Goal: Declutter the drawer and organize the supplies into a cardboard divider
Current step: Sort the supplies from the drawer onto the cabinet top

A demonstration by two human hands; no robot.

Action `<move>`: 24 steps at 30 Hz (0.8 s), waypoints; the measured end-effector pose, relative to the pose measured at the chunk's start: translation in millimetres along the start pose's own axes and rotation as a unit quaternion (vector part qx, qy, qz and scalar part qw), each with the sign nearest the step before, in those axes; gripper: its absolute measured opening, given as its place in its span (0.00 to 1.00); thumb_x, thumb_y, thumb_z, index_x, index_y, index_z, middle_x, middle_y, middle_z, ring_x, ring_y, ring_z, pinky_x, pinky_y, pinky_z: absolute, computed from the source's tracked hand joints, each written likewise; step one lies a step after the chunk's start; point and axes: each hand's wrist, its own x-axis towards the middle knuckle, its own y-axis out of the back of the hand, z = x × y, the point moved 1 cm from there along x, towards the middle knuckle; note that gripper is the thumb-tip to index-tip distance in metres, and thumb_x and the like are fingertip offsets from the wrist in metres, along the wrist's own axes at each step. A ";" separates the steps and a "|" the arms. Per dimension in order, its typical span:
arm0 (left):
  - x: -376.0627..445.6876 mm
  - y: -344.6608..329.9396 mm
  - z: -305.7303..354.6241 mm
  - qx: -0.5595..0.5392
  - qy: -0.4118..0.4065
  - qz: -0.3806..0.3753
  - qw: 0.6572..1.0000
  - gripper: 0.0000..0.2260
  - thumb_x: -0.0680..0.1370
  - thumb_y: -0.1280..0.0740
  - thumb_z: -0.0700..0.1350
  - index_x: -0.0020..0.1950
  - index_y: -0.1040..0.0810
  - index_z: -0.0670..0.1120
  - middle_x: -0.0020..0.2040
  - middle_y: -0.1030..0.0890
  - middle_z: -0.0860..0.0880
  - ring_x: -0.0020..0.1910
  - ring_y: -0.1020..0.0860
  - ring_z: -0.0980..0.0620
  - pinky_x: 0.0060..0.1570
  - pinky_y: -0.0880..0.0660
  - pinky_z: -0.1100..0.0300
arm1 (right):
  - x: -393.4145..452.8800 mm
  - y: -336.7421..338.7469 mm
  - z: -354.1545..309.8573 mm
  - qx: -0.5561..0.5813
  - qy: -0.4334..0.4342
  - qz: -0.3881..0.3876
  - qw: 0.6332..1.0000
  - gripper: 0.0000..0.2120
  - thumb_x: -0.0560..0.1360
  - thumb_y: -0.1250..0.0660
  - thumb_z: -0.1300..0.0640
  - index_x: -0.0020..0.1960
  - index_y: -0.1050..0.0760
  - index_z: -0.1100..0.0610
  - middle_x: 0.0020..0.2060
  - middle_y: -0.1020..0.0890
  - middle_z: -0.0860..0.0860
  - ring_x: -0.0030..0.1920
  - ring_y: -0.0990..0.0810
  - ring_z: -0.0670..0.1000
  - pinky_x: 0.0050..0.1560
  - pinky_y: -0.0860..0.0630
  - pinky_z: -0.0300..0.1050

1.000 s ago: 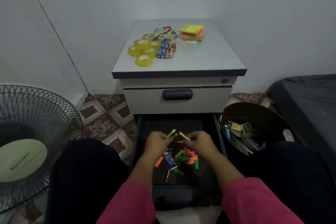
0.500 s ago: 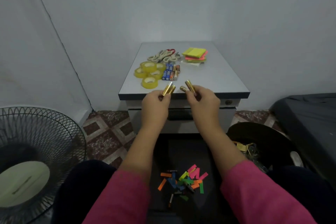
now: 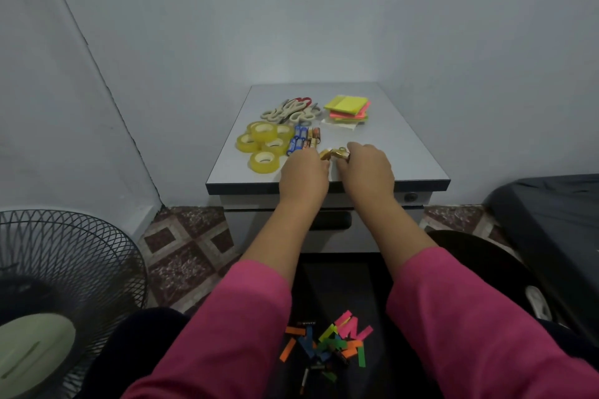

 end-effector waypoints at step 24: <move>-1.4 -4.4 -8.3 0.006 -0.104 -0.006 0.995 0.11 0.81 0.38 0.47 0.59 0.19 0.48 0.53 0.24 0.42 0.51 0.25 0.43 0.50 0.27 0.51 | 19.6 2.6 31.9 0.056 0.224 -0.116 0.966 0.13 0.79 0.39 0.63 0.59 0.20 0.57 0.57 0.19 0.51 0.55 0.22 0.54 0.49 0.29 0.42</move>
